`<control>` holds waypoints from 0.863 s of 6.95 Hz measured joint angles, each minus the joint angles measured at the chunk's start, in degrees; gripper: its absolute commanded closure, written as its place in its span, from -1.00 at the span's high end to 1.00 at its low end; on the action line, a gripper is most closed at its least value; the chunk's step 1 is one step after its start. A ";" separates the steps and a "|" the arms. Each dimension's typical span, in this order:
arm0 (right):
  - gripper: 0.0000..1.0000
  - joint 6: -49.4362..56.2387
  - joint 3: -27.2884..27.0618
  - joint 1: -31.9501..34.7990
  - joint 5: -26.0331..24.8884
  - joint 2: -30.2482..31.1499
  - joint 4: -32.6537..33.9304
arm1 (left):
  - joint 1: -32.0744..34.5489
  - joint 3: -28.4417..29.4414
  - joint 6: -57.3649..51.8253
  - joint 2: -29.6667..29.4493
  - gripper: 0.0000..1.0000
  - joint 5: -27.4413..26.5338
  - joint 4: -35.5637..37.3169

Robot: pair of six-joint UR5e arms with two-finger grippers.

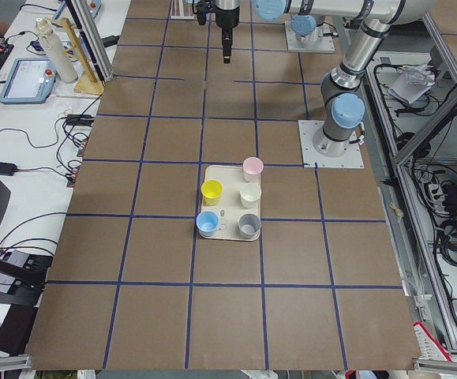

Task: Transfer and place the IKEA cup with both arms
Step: 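Close the right gripper on the light blue cup's base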

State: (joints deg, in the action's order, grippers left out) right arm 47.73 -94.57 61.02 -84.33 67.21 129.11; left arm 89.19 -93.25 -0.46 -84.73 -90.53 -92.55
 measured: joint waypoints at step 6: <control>-0.77 0.01 0.18 0.05 -0.14 0.83 -0.48 | -0.14 0.08 -0.32 0.03 1.00 -0.04 0.08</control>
State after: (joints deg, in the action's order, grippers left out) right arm 47.75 -94.39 61.08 -84.46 68.04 128.64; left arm 89.05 -93.16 -0.78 -84.70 -90.56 -92.47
